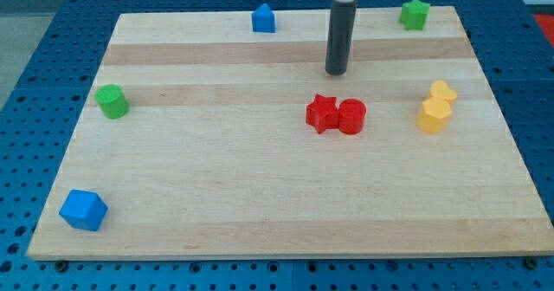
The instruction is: Push the green star to the center left of the board
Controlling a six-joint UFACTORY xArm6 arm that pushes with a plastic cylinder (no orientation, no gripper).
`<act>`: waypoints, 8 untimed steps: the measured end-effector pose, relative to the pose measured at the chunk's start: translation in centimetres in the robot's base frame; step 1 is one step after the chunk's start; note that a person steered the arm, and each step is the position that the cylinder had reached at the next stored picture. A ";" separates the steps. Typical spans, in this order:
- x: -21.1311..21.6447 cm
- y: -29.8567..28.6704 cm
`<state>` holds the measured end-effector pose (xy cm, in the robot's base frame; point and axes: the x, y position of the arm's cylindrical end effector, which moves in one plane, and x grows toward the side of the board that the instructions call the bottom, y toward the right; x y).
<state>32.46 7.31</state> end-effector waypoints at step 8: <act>-13.4 20.6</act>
<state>19.09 27.96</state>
